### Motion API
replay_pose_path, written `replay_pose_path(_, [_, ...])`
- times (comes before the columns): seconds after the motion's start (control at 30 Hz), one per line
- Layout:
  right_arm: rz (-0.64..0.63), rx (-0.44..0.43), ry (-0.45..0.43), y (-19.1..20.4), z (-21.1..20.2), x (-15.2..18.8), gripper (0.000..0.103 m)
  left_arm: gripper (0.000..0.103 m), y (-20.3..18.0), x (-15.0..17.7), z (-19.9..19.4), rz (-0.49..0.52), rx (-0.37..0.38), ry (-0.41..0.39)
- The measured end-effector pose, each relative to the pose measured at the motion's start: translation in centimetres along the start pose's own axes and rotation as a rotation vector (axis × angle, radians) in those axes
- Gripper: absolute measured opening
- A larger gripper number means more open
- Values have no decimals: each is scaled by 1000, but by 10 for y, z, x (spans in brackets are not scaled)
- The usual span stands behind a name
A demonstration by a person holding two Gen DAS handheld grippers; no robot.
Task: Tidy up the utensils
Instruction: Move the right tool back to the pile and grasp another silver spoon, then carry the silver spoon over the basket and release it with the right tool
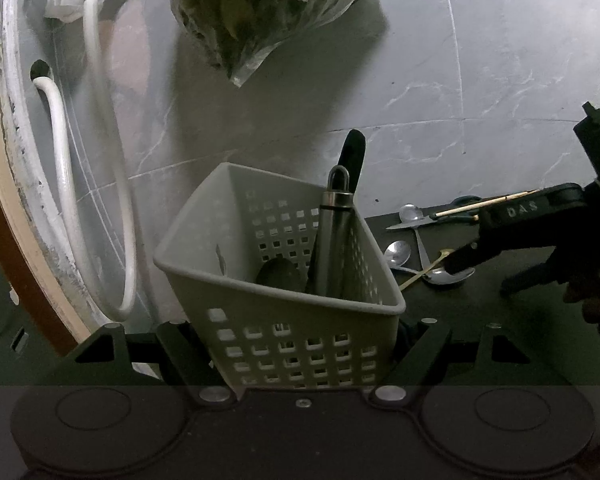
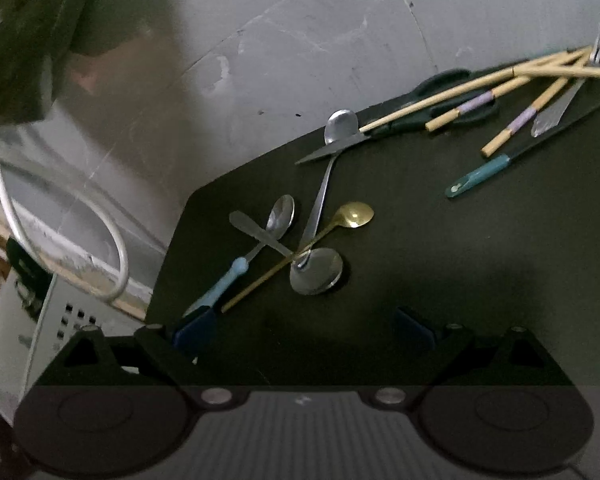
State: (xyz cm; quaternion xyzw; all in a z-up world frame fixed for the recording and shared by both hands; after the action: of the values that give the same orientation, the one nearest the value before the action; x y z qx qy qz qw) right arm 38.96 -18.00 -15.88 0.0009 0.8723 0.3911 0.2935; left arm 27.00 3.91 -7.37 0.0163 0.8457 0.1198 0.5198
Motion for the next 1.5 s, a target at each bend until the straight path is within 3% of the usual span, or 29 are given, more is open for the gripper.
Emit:
replay_pose_path(0.1, [16,-28,-16,1,5,-4,96,80,0,-1,1,-1,-3,4])
replay_pose_path(0.3, [49,-32,-37,1,16,-11,71,80,2,-1,2,-2,-9,9])
replay_pose_path(0.47, [109,8,-73,-6,17,-14,42,80,4,0,2,-3,-11,11])
replay_pose_path(0.53, [115,45,-78,-11,17,-15,19,80,4,0,2,-2,-10,10])
replay_pose_path(0.63, [133,57,-99,-17,15,-15,9,80,4,-1,2,0,-9,9])
replay_pose_path(0.8, [128,92,-159,-21,4,-16,3,80,6,-1,3,1,-6,6])
replay_pose_path(1.07, [35,145,-240,-10,-25,-26,1,80,6,1,4,3,-4,-3])
replay_pose_path(1.5, [-22,244,-284,-10,-77,-26,1,80,6,2,4,7,9,-26])
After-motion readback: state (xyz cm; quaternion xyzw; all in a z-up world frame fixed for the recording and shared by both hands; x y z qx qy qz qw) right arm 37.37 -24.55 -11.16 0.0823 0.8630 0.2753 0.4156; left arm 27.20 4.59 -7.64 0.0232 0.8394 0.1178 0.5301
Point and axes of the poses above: each gripper's, at about its wrist camera, not at the fingertips, and z roughly the way its jaws point, y to its left, x to its underside, the point moved 5 cm from there along z, roughly the way its jaws point, and after that the axes turned 10 degrees about -x, right-handed, at the moved point
